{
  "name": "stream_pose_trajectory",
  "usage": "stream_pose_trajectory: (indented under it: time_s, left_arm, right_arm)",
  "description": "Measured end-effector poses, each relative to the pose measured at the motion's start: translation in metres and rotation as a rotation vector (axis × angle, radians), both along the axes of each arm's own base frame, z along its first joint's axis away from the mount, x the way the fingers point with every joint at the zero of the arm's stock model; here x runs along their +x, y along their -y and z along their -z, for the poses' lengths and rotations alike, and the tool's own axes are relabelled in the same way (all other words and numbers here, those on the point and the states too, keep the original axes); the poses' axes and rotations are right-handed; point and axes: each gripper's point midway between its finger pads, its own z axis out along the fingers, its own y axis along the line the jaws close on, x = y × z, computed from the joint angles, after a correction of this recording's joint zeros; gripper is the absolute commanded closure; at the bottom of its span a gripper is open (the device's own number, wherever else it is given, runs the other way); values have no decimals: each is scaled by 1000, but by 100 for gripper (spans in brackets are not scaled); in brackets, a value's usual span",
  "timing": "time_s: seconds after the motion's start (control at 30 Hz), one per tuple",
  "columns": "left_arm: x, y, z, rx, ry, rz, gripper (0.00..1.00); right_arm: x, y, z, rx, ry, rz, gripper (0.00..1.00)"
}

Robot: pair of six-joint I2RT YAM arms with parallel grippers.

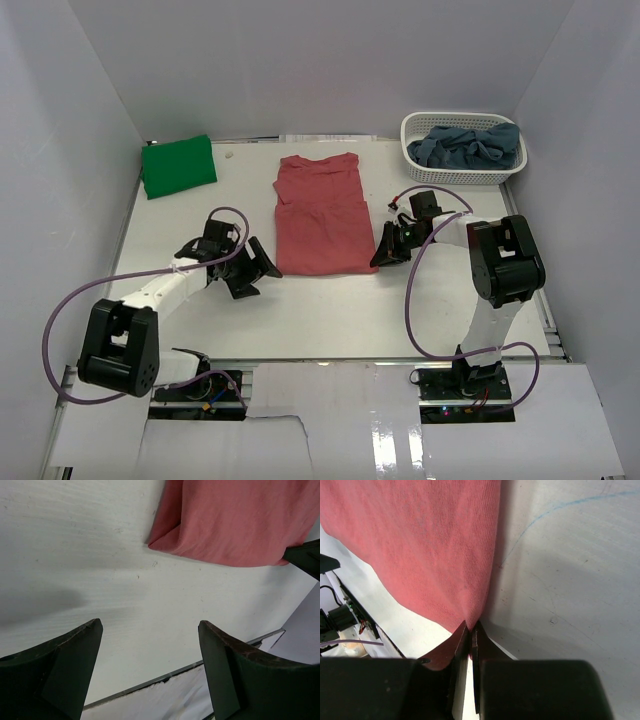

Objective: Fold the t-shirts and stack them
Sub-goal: Grab one side of the 2/3 rectangular tshirt with both arms

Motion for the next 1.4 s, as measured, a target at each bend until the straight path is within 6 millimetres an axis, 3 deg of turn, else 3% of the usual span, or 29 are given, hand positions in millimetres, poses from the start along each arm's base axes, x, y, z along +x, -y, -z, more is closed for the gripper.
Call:
stream_pose_trajectory:
  time_s: [0.27,0.67,0.93,1.2,1.4]
  left_arm:
    - [-3,9,24,-94,-46,-96,15]
    - [21,20,22,-242,-18,-262,17]
    - [39,32,24,-331,-18,-287,24]
    - [43,33,27,-355,-11,-315,29]
    - [46,29,30,-339,-7,-344,38]
  right_arm:
    - [0,0,0,1,0,-1,90]
    - [-1,-1,-1,10,-2,-4,89]
    - [0,-2,-2,14,0,-5,89]
    - [0,-2,-2,19,3,-7,89]
    - [0,-3,-3,21,2,-8,89]
